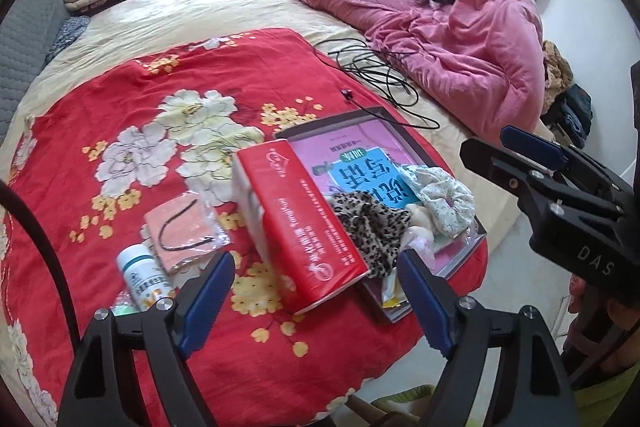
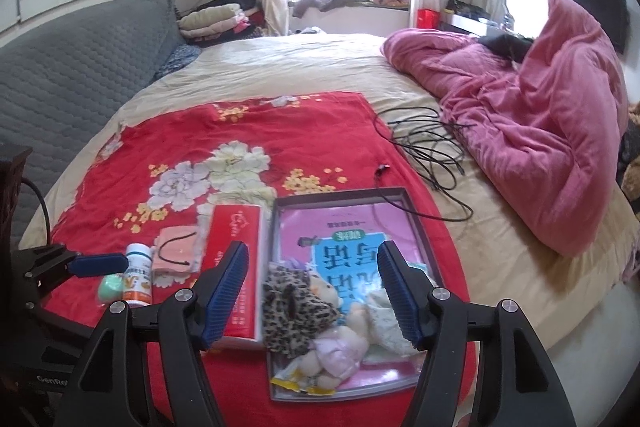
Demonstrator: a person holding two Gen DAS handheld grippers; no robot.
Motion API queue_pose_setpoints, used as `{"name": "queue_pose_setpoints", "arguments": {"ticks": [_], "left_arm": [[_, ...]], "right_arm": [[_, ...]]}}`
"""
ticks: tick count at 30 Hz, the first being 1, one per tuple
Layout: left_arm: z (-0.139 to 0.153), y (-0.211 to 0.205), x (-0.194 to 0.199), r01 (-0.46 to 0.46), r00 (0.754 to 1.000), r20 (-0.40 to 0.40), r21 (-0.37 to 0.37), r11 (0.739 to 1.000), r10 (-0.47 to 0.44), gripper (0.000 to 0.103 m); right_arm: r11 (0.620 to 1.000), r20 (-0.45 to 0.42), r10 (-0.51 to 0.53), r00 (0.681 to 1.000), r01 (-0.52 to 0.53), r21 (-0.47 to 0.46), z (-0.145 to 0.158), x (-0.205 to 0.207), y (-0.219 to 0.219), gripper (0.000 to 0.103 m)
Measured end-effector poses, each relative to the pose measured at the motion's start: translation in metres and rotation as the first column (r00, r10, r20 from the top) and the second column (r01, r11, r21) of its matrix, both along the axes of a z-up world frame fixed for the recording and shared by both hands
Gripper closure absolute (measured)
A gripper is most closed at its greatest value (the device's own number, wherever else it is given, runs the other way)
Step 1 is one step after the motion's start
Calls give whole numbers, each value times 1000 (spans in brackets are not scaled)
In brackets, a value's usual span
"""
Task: Organize soft objects
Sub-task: 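Move both open tools back toward the green sponge and pink towel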
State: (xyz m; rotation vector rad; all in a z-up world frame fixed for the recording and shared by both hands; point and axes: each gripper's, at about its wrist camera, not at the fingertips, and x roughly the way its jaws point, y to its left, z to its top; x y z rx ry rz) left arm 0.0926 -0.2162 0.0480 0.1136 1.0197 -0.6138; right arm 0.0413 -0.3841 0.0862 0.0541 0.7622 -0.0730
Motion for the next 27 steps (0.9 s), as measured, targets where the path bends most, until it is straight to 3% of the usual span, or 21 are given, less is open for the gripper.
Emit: {"name": "queue_pose_setpoints", "arguments": {"ticks": [12, 27], "left_arm": [[3, 54, -5, -75, 997, 4, -16, 997, 75, 20], [-29, 148, -4, -227, 972, -54, -1, 974, 227, 20]], "right_arm": [[995, -5, 89, 996, -89, -36, 6, 5, 55, 29], [980, -42, 185, 982, -188, -64, -6, 18, 115, 29]]}}
